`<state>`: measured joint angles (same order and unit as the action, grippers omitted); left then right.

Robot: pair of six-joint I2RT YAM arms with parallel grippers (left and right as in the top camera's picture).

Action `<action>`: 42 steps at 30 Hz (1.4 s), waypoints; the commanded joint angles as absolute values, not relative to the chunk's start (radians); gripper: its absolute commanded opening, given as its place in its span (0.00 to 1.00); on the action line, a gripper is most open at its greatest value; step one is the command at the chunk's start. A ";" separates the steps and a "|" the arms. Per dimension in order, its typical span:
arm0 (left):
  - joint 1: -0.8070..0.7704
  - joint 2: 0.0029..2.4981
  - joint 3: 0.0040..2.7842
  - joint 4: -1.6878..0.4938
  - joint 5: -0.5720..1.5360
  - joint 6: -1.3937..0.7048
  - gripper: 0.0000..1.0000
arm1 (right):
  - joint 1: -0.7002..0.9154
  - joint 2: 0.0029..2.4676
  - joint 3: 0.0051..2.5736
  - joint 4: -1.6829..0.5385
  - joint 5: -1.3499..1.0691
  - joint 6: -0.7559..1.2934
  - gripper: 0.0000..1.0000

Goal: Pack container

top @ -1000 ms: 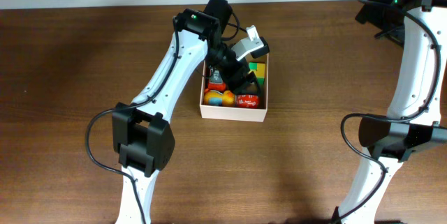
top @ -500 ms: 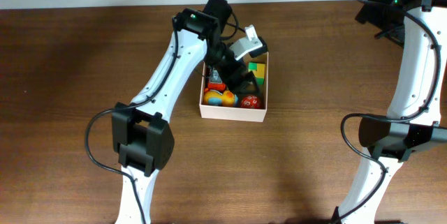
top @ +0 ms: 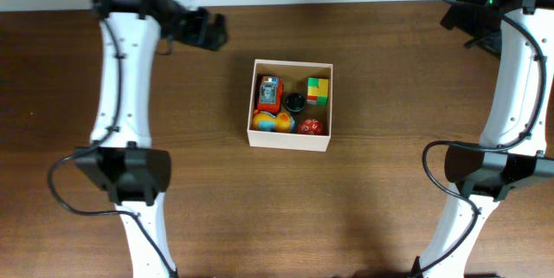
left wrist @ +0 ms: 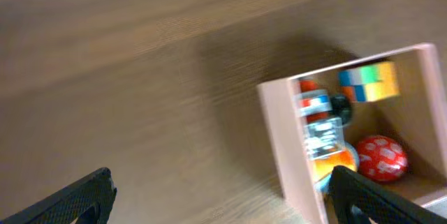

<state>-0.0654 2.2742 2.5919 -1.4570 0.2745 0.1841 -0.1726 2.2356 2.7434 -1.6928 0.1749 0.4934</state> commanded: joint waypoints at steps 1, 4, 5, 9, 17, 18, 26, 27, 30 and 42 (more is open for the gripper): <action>-0.011 2.272 2.609 -1.486 0.239 0.120 0.99 | -0.177 2.215 2.746 -1.699 0.176 0.495 0.99; 0.025 2.272 2.609 -1.517 0.239 0.120 0.99 | -0.177 2.215 2.746 -1.699 0.176 0.495 0.99; 0.028 2.272 2.609 -1.520 0.238 0.120 0.99 | -0.177 2.215 2.746 -1.699 0.176 0.495 0.99; 0.029 2.272 2.608 -1.520 0.239 0.120 0.99 | -0.177 2.215 2.746 -1.699 0.176 0.495 0.99; 0.029 2.272 2.608 -1.541 0.238 0.120 0.99 | -0.177 2.215 2.746 -1.699 0.176 0.495 0.99; 0.029 2.272 2.608 -1.564 0.236 0.124 0.99 | -0.177 2.215 2.746 -1.699 0.176 0.495 0.99; 0.057 2.233 2.606 -1.613 0.070 0.139 0.99 | -0.177 2.215 2.746 -1.699 0.176 0.495 0.99; 0.064 2.217 2.606 -1.593 0.073 0.145 0.99 | -0.177 2.215 2.746 -1.699 0.176 0.495 0.99; 0.092 2.121 2.606 -1.467 0.143 0.147 0.99 | -0.177 2.215 2.746 -1.699 0.176 0.495 0.99; 0.101 1.765 2.423 -1.129 0.229 0.147 0.99 | -0.177 2.215 2.746 -1.699 0.176 0.495 0.99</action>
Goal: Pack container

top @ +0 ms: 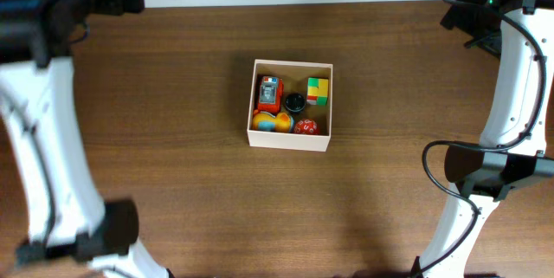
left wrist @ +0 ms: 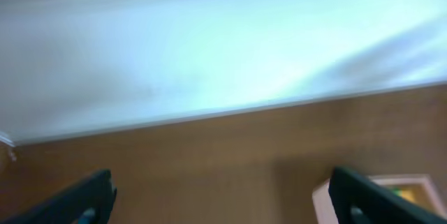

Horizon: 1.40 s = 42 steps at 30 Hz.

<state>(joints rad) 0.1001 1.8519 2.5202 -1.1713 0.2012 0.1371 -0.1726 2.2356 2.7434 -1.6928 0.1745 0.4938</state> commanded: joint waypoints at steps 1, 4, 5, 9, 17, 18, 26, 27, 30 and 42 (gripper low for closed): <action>0.101 1.725 2.364 -1.089 0.230 0.147 0.99 | -0.177 2.215 2.746 -1.699 0.176 0.495 0.99; 0.101 1.594 2.149 -0.958 0.233 0.147 0.99 | -0.177 2.215 2.746 -1.699 0.176 0.495 0.99; 0.101 1.518 2.014 -0.879 0.233 0.147 0.99 | -0.177 2.215 2.746 -1.699 0.176 0.495 0.99; 0.101 1.314 1.635 -0.641 0.232 0.152 0.99 | -0.177 2.215 2.746 -1.699 0.176 0.495 0.98; 0.101 0.944 0.998 -0.294 0.228 0.182 0.99 | -0.177 2.215 2.746 -1.699 0.176 0.495 0.99; 0.101 0.904 0.933 -0.263 0.228 0.192 0.99 | -0.177 2.215 2.746 -1.699 0.176 0.495 0.99; 0.101 0.641 0.504 -0.036 0.229 0.219 0.99 | -0.177 2.215 2.746 -1.699 0.176 0.495 0.99; 0.101 0.613 0.453 -0.008 0.229 0.219 0.99 | -0.177 2.215 2.746 -1.699 0.176 0.495 0.99; 0.101 0.541 0.330 0.067 0.229 0.219 0.99 | -0.177 2.215 2.746 -1.699 0.176 0.495 0.99; 0.100 0.226 0.063 0.098 0.233 0.218 0.99 | -0.177 2.215 2.746 -1.699 0.176 0.495 0.99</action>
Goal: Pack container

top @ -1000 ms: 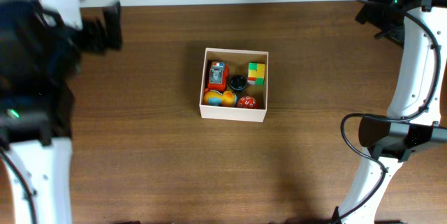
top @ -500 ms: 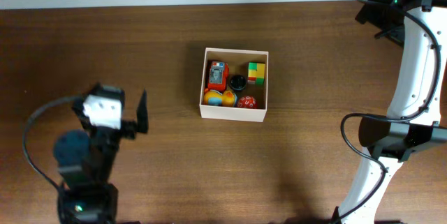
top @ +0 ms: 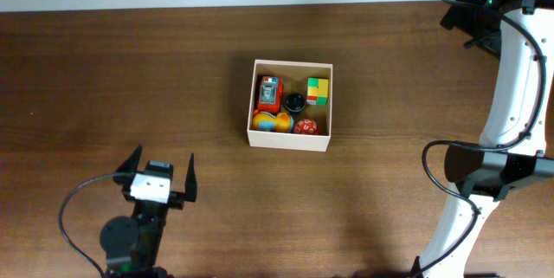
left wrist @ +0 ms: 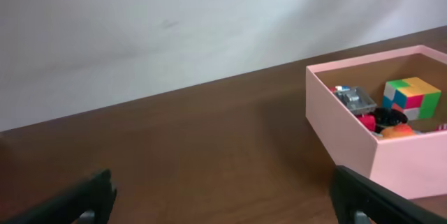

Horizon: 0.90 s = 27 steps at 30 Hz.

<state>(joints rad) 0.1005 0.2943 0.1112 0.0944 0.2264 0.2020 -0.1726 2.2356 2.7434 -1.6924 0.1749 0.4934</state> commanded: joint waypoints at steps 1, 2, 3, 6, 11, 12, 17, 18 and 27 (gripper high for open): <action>0.099 0.204 0.050 0.098 0.237 0.218 0.99 | -0.177 2.215 2.746 -1.699 0.176 0.495 0.99; 0.099 0.182 0.039 0.097 0.241 0.218 0.99 | -0.177 2.215 2.746 -1.699 0.176 0.495 0.99; 0.099 0.162 0.030 0.097 0.241 0.218 0.99 | -0.177 2.215 2.746 -1.699 0.176 0.495 0.99; 0.099 0.120 0.019 0.097 0.241 0.218 0.99 | -0.177 2.215 2.746 -1.699 0.176 0.495 0.99; 0.098 0.038 0.015 0.075 0.241 0.218 0.99 | -0.177 2.215 2.746 -1.699 0.176 0.495 0.99; 0.096 0.014 0.015 0.060 0.240 0.219 0.99 | -0.177 2.215 2.746 -1.699 0.176 0.495 0.99; 0.055 0.005 0.010 0.020 0.215 0.234 0.99 | -0.177 2.215 2.746 -1.699 0.176 0.495 0.99; 0.052 0.005 0.010 -0.006 0.213 0.234 0.99 | -0.177 2.215 2.746 -1.699 0.176 0.495 0.99; 0.053 0.006 0.010 -0.064 0.205 0.233 0.99 | -0.177 2.215 2.746 -1.699 0.176 0.495 0.99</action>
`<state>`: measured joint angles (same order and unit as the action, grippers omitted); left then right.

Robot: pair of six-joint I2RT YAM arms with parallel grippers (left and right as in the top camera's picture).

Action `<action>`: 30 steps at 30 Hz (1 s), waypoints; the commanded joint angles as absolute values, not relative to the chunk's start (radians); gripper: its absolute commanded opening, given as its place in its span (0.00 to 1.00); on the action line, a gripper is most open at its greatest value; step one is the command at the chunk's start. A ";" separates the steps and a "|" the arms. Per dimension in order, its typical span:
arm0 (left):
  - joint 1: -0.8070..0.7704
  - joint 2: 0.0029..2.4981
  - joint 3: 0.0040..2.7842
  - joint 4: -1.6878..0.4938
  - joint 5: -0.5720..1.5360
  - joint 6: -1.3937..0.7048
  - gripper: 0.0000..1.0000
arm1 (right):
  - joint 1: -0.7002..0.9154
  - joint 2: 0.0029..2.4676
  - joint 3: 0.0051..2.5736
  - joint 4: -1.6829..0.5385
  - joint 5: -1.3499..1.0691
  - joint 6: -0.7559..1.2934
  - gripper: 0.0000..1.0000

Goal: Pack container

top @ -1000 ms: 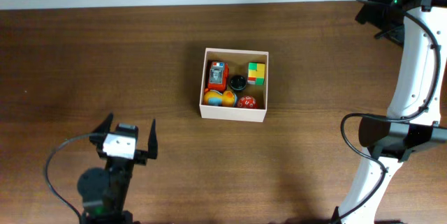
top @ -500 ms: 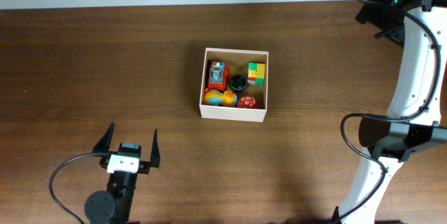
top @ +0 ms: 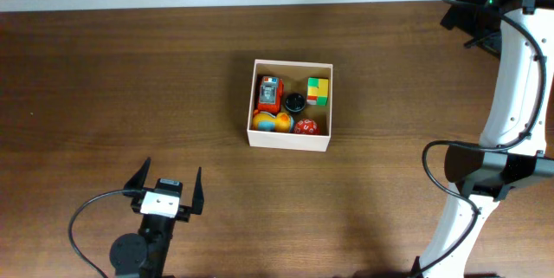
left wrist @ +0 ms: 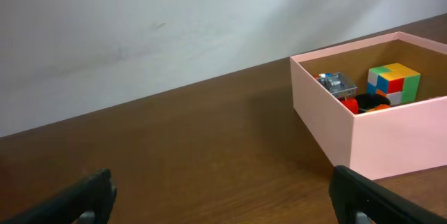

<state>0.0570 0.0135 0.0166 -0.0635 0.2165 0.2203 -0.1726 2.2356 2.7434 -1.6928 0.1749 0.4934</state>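
A pale pink box [top: 288, 140] stands mid-table. It holds a red toy car [top: 269, 93], a small black round piece [top: 294, 101], a coloured cube [top: 318, 90], a yellow-orange toy [top: 272, 121] and a red ball [top: 309, 126]. My left gripper [top: 170, 175] is near the front edge, left of the box, open and holding nothing. In the left wrist view the box [left wrist: 391, 140] is at the right, beyond the fingers [left wrist: 367, 196]; the cube [left wrist: 393, 83] and car [left wrist: 337, 84] show inside. My right gripper [top: 467, 14] is at the far right corner, its jaws unclear.
The brown wooden table [top: 130, 79] runs back to a white wall [left wrist: 174, 21]. The right arm [top: 519, 79] stretches along the table's right side. A black cable [top: 86, 217] loops beside the left arm's base.
My left gripper has shifted a little to the right and towards the front edge, still open. In its wrist view the box sits slightly further left. The right arm has not moved.
My left gripper was first open at the table's far side, left of the box. Then the left arm showed blurred at the far left corner, its camera facing the wall. Later it was low at the front left, facing the box, where it remains. The box's contents stayed unchanged.
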 commanded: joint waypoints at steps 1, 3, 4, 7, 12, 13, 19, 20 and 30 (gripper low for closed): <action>0.053 0.006 0.010 -0.064 0.206 0.233 0.99 | -0.177 2.215 2.746 -1.698 0.176 0.495 0.99; 0.053 0.006 0.010 -0.064 0.205 0.233 0.99 | -0.177 2.215 2.746 -1.699 0.176 0.495 0.99; 0.053 0.006 0.010 -0.064 0.206 0.233 0.99 | -0.177 2.215 2.746 -1.699 0.176 0.495 0.99; 0.053 0.006 0.010 -0.064 0.206 0.233 0.99 | -0.177 2.215 2.746 -1.699 0.176 0.495 0.99; 0.053 0.006 0.010 -0.064 0.206 0.233 0.99 | -0.177 2.215 2.746 -1.699 0.176 0.495 0.99; 0.053 0.006 0.010 -0.064 0.206 0.233 0.99 | -0.177 2.215 2.746 -1.699 0.176 0.495 0.99; 0.053 0.006 0.010 -0.064 0.206 0.233 0.99 | -0.177 2.215 2.746 -1.699 0.176 0.495 0.99; 0.053 0.006 0.010 -0.064 0.206 0.233 0.99 | -0.177 2.215 2.746 -1.699 0.176 0.495 0.99; 0.053 0.006 0.010 -0.064 0.206 0.233 0.99 | -0.170 2.204 2.746 -1.699 0.176 0.495 0.99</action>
<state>0.0570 0.0135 0.0166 -0.0639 0.2127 0.2203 -0.1726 2.2356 2.7434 -1.6924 0.1749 0.4938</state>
